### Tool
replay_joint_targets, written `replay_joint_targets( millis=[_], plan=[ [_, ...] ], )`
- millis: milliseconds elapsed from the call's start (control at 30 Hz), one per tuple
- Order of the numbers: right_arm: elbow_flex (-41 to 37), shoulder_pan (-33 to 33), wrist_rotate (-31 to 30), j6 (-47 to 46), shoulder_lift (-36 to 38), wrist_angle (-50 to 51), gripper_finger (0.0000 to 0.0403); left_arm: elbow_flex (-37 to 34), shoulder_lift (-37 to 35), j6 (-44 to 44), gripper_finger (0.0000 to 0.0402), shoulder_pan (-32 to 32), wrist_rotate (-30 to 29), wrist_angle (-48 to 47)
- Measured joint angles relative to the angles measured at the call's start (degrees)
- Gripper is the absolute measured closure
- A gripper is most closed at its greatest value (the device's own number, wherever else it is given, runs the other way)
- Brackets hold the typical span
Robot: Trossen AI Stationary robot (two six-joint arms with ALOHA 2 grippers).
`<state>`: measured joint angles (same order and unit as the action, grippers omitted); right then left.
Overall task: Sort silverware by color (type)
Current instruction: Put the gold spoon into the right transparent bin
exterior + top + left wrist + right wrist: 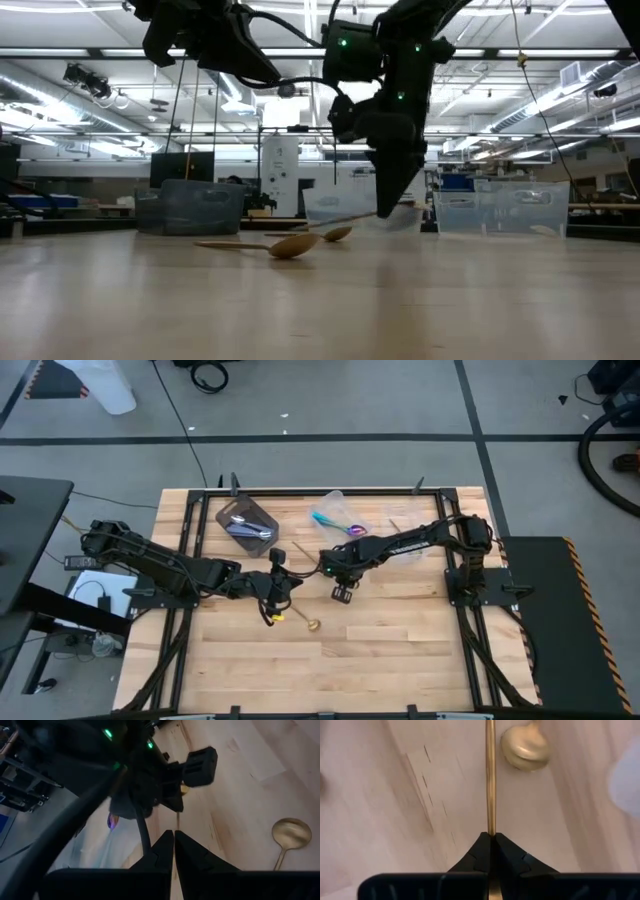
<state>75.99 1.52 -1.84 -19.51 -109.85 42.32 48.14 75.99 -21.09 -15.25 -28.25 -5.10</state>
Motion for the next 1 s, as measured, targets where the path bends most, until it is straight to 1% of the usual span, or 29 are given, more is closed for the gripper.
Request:
replay_joint_targets(
  millis=[233, 533, 733, 900, 1000],
  plan=[
    [1.92, 0.0, -1.86, 0.15, 3.48, 4.45, 0.0383, 0.0, 0.0, 0.75, 0.0379, 0.02, 0.02, -0.46],
    [2.03, 0.0, -13.19, -0.35, 11.63, 9.58, 0.0383, 0.02, 0.0, 0.99, 0.0379, 0.02, 0.11, -0.72],
    [2.03, 0.49, -18.89, -0.49, 15.9, 13.21, 0.0383, 0.02, 0.0, 1.02, 0.0379, 0.02, 0.11, -0.74],
    [1.67, 1.31, -22.26, -1.54, 18.09, 16.78, 0.0383, 0.02, 0.0, 1.02, 0.0379, 0.02, 0.11, -0.74],
    [0.06, 2.12, -22.52, -1.55, 19.06, 17.16, 0.0383, 0.02, 0.0, 1.02, 0.0379, 0.02, 0.1, -0.74]
  ],
)
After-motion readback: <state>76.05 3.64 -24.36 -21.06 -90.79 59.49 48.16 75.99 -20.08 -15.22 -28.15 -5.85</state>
